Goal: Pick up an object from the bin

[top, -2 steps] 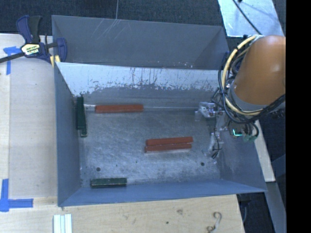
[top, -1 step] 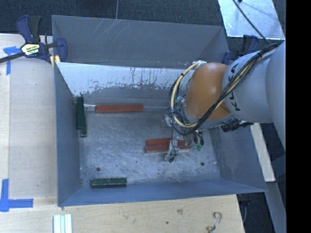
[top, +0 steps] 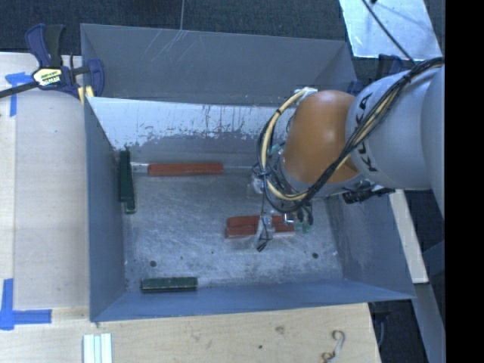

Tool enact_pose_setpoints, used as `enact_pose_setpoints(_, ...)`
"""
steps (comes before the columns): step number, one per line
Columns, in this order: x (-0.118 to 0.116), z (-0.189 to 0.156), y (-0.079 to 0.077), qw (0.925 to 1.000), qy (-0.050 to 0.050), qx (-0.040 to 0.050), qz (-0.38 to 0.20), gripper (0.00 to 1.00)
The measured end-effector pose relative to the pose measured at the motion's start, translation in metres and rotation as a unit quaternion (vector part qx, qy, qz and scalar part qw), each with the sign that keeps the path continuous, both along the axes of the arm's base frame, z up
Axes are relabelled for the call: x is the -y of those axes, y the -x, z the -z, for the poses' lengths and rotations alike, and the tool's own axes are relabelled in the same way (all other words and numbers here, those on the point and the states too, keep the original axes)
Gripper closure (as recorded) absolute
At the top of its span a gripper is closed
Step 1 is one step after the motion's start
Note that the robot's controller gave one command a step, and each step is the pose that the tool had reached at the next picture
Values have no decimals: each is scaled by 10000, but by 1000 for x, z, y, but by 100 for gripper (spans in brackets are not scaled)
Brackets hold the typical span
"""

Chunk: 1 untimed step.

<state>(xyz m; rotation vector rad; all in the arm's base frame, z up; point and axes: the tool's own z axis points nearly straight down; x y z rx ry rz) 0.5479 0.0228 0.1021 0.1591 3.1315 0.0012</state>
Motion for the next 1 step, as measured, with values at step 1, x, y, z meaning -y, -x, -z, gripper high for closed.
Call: enact_pose_setpoints(1, 19, 2, -1, 9994, 3, -3, 351, 0)
